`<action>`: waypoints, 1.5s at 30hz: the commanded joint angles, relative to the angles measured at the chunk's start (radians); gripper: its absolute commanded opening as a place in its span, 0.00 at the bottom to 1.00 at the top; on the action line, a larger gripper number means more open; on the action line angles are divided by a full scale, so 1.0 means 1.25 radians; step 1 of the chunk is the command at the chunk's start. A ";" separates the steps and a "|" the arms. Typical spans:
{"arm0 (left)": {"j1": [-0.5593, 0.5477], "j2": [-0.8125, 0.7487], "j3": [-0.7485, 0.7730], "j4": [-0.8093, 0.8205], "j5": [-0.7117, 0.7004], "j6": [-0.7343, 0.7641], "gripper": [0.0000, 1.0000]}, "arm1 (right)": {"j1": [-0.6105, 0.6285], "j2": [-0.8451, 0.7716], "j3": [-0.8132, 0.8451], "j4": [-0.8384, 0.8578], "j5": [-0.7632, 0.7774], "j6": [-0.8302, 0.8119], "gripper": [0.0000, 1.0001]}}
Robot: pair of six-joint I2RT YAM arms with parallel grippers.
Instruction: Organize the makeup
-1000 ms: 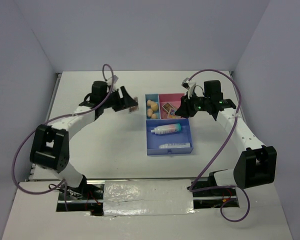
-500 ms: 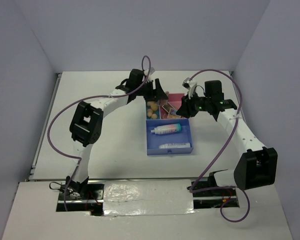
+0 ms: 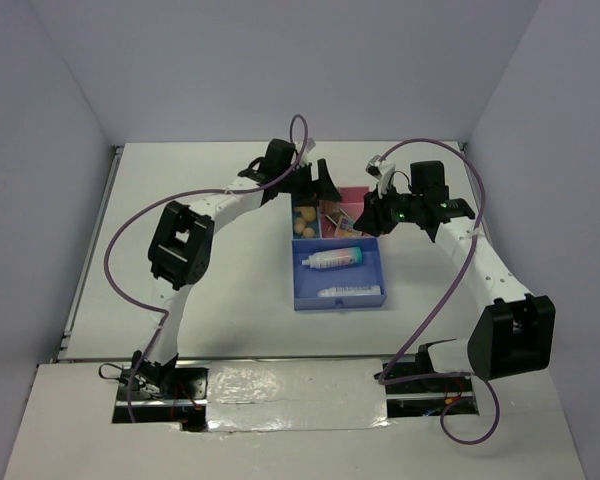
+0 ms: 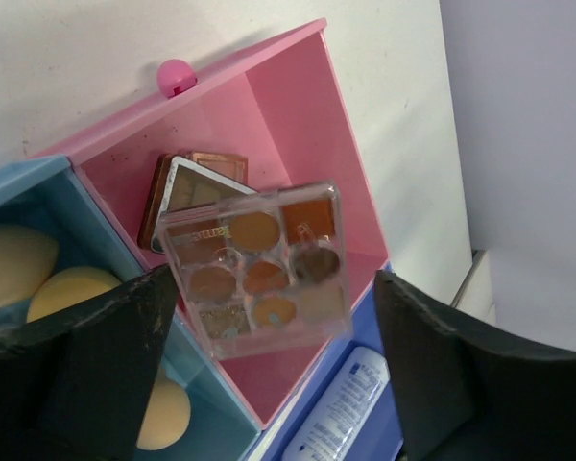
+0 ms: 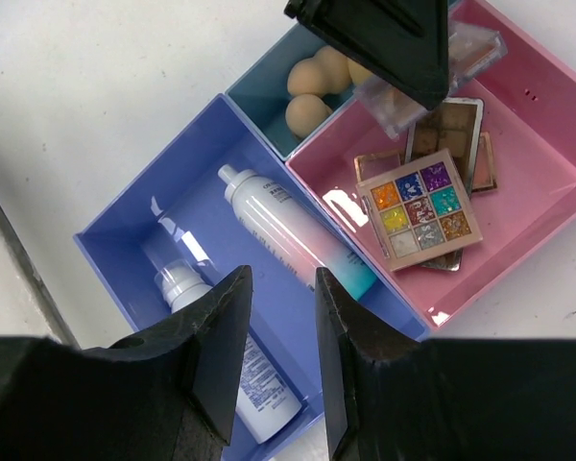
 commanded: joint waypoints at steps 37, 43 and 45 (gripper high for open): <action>0.143 -0.919 -0.628 -0.040 -0.257 0.169 0.99 | -0.017 -0.164 0.078 -0.037 0.161 -0.029 1.00; 0.150 -0.965 -0.675 -0.041 -0.253 0.158 0.99 | -0.020 -0.198 0.052 0.010 0.290 0.053 1.00; 0.151 -0.973 -0.687 -0.044 -0.257 0.154 0.99 | -0.018 -0.203 0.051 0.008 0.341 0.066 1.00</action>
